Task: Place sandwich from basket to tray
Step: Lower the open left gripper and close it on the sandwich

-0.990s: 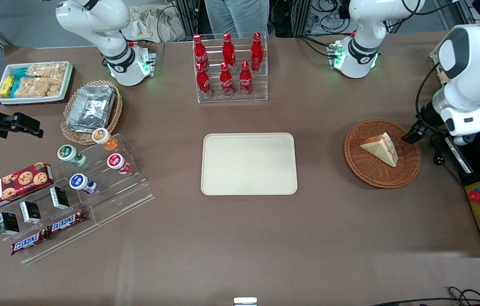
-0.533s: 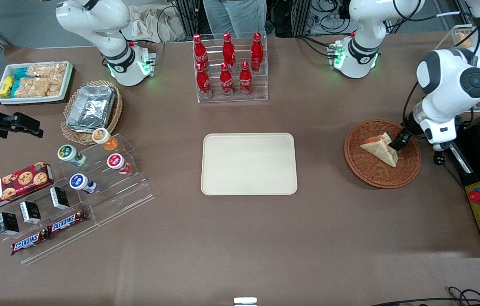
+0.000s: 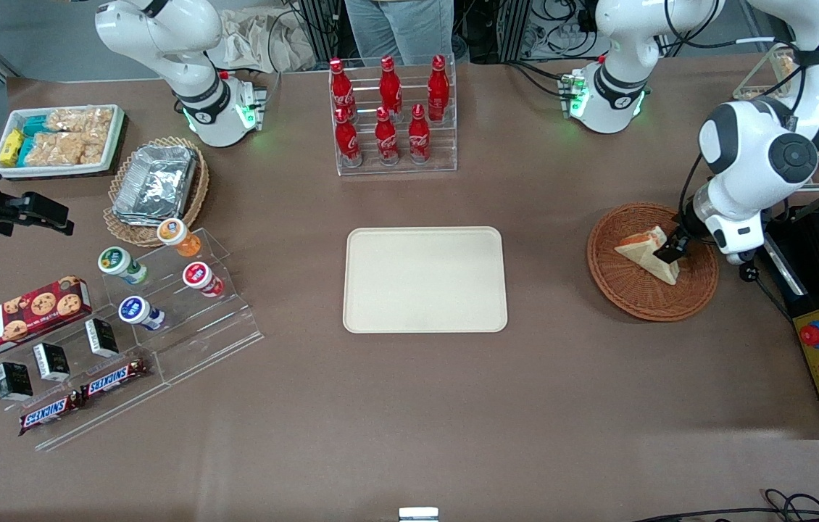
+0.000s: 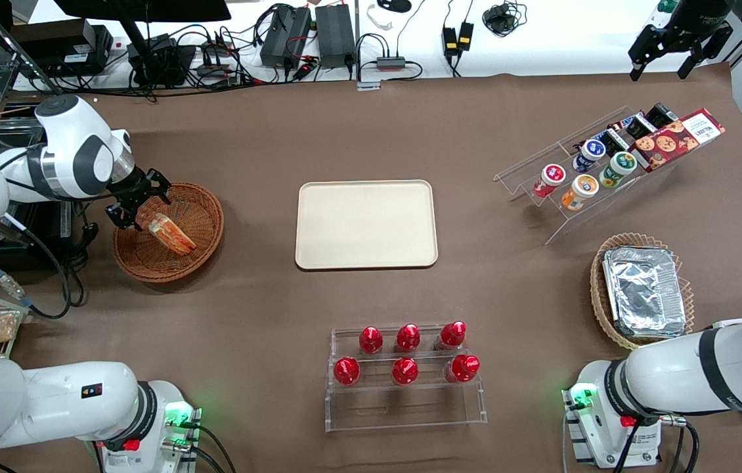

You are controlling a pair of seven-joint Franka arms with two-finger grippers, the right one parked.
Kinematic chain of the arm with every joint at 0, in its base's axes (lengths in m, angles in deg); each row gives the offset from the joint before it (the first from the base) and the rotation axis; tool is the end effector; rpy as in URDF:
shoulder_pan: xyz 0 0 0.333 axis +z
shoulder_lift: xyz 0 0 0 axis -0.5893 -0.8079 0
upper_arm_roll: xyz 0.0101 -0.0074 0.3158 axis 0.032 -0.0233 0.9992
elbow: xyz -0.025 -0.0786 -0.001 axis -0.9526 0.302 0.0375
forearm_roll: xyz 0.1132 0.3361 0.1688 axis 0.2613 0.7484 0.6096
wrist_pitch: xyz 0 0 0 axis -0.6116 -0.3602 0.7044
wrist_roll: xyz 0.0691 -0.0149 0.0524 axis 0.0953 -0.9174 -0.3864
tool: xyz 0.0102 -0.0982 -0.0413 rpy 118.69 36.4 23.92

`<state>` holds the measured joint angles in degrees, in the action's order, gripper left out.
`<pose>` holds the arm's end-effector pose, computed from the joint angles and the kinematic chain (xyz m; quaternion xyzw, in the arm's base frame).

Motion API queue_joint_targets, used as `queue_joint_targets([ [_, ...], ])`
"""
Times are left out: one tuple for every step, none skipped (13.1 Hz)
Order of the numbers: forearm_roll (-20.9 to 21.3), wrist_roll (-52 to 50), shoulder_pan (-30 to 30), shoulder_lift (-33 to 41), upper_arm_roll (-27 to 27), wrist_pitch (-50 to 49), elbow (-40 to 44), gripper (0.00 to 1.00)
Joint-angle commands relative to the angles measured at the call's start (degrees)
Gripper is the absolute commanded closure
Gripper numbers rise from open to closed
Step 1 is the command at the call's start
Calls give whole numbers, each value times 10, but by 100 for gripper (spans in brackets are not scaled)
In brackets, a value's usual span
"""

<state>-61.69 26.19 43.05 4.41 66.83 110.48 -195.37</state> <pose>0.4613 0.0181 0.2981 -0.8758 -0.4817 0.0305 0.0056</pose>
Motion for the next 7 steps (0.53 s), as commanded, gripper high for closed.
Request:
queue_joint_targets([
  [-3,-11,5,-20,-7,61,-27,0],
  [-3,-11,5,-28,-6,78,-35,0],
  [-3,-11,6,-32,-6,95,-43,0],
  [-3,-11,6,-33,-7,103,-51,0],
  [-3,-11,6,-41,-6,111,-52,0],
  [-3,-11,6,-47,-6,118,-52,0],
  [-3,-11,6,-51,-7,126,-53,0],
])
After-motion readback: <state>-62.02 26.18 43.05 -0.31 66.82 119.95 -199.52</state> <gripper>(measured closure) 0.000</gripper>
